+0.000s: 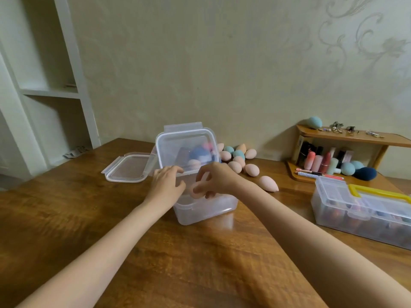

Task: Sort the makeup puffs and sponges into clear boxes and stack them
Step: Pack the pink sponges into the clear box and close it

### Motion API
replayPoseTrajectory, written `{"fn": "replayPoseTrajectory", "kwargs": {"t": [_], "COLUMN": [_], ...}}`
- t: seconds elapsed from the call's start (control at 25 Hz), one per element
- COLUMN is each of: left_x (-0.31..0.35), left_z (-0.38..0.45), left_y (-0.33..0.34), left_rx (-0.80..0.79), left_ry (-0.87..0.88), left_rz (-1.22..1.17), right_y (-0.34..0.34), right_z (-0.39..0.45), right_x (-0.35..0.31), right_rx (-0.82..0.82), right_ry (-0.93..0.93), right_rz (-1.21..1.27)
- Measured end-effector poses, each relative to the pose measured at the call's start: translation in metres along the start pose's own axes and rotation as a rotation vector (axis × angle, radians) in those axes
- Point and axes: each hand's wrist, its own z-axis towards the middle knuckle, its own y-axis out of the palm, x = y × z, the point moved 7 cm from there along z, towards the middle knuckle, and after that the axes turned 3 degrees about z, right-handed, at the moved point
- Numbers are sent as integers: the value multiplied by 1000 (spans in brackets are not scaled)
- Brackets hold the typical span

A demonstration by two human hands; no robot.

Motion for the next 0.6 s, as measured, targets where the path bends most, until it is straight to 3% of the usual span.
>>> {"fn": "replayPoseTrajectory", "kwargs": {"t": [0.16,0.32,0.44,0.6], "left_x": [4,13,13,19], "left_z": [2,3,5,12], "left_y": [-7,-1,3,10], "left_rx": [-10,-137,-170,-347], "left_ry": [57,151,179,215], "left_rz": [-90,-133,-151,-3], "right_y": [14,20,21,19], "right_z": [13,19,20,16], "right_x": [-3,-6,1,8], "right_rx": [-57,90,66,49], "right_ry": [22,-3,16,-11], "right_rz": [-154,-28,17,63]}}
